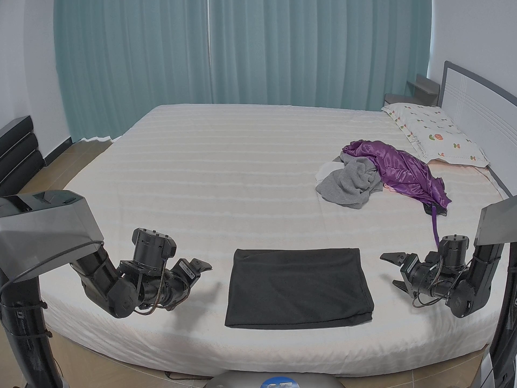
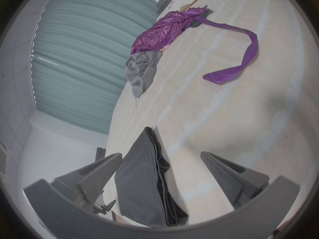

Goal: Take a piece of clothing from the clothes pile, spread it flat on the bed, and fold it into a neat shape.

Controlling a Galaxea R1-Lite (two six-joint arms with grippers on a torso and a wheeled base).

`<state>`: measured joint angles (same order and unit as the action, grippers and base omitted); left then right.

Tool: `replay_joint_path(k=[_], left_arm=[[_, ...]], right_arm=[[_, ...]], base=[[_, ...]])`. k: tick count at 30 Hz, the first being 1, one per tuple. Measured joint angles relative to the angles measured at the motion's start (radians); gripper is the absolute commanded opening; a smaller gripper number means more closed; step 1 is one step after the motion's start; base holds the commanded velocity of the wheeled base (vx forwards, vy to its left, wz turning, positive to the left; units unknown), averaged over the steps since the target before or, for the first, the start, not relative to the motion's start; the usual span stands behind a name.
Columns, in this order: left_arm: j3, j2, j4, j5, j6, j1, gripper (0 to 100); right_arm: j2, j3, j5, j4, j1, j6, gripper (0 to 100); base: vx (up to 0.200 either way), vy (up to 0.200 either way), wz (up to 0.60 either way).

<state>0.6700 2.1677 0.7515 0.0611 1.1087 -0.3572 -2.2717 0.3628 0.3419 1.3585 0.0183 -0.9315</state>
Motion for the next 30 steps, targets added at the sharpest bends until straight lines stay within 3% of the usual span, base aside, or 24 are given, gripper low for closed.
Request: replay_joint_path(k=[8, 22, 30], left_arm=[[-0.001, -0.001, 0.001, -0.001, -0.001, -0.004, 100], [0.014, 0.003, 0.004, -0.004, -0.056, -0.009, 100], [0.066, 0.049, 0.006, -0.028, -0.158, -0.019, 100]], right_arm=[[-0.027, 0.021, 0.0, 0.01, -0.018, -0.006, 100], [-0.038, 0.026, 0.0, 0.011, -0.019, -0.006, 100], [-0.038, 0.023, 0.0, 0.012, -0.017, -0.006, 100]], base=[[0.0, -0.2, 0.0], [0.0, 0.0, 0.0], [0.0, 0.0, 0.0]])
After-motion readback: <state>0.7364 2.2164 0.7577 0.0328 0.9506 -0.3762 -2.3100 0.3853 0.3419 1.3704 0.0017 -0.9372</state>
